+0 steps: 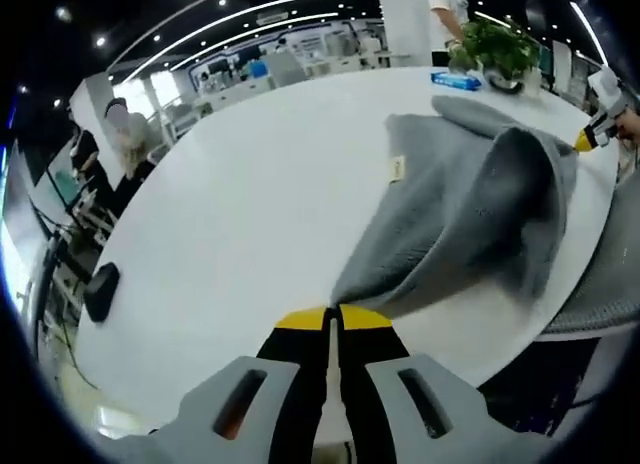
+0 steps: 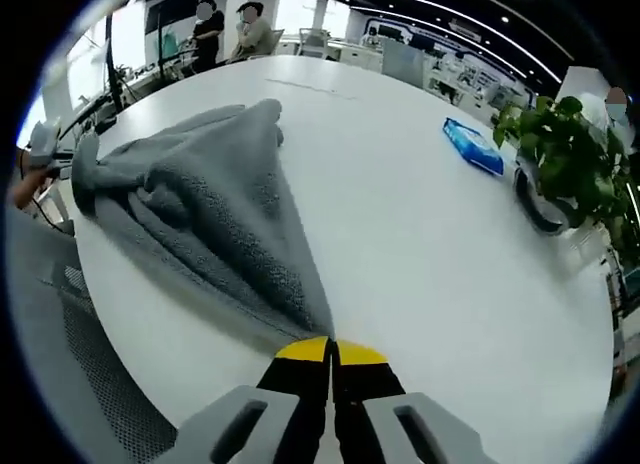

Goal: Open the folded towel by lifting each exposed corner and separating the folded layers until the towel lies flat within the target outline without major curled edges

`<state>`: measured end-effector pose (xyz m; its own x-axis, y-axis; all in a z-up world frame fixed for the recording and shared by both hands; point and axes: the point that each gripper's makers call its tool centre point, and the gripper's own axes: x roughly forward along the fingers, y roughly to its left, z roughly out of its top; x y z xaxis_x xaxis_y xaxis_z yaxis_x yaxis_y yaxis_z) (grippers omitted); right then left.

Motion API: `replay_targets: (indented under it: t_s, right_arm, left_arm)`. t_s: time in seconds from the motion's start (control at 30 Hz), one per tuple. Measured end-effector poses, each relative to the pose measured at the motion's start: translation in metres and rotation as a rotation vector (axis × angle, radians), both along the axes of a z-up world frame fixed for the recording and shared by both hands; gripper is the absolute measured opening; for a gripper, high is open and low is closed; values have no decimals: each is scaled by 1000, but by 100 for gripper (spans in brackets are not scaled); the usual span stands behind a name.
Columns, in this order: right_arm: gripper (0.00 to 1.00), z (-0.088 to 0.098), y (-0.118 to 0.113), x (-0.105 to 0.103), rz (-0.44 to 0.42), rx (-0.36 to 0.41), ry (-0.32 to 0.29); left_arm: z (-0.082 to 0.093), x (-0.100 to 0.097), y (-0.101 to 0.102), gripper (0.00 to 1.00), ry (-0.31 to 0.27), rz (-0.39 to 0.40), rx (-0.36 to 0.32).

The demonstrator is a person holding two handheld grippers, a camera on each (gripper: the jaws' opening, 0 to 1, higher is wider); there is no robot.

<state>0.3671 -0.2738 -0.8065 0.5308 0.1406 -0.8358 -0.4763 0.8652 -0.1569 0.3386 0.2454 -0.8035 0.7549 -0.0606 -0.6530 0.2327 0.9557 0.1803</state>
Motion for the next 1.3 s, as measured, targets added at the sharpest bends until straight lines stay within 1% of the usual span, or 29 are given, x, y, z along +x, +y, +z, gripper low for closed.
replay_targets:
  t_s: [0.2, 0.3, 0.37, 0.47, 0.67, 0.77, 0.87, 1.0, 1.13, 1.3]
  right_arm:
    - [0, -1, -8, 0, -14, -3, 1]
    - [0, -3, -10, -3, -27, -6, 15]
    - [0, -5, -14, -4, -28, -25, 28]
    - [0, -2, -18, -3, -40, -18, 28]
    - [0, -2, -31, -7, -61, -43, 36]
    - [0, -1, -36, -9, -75, -45, 39]
    - [0, 0, -39, -9, -84, -45, 40]
    - [0, 1, -41, -8, -81, -57, 38]
    - [0, 0, -45, -7, -83, -73, 41]
    - [0, 0, -53, -6, -100, -81, 43]
  left_arm:
    - [0, -2, 10, 1, 5, 20, 4]
    - [0, 0, 15, 1, 15, 23, 24]
    - [0, 1, 22, 1, 21, 36, 37]
    - [0, -1, 30, 1, 22, 56, 20]
    - [-1, -4, 45, 1, 27, 87, 38]
    - [-1, -6, 54, 1, 26, 110, 28]
    - [-1, -8, 56, 1, 25, 113, 22]
    - [-1, -7, 59, 1, 28, 105, 42]
    - [-1, -6, 68, 1, 30, 130, 41]
    - [-1, -4, 75, 1, 33, 136, 51]
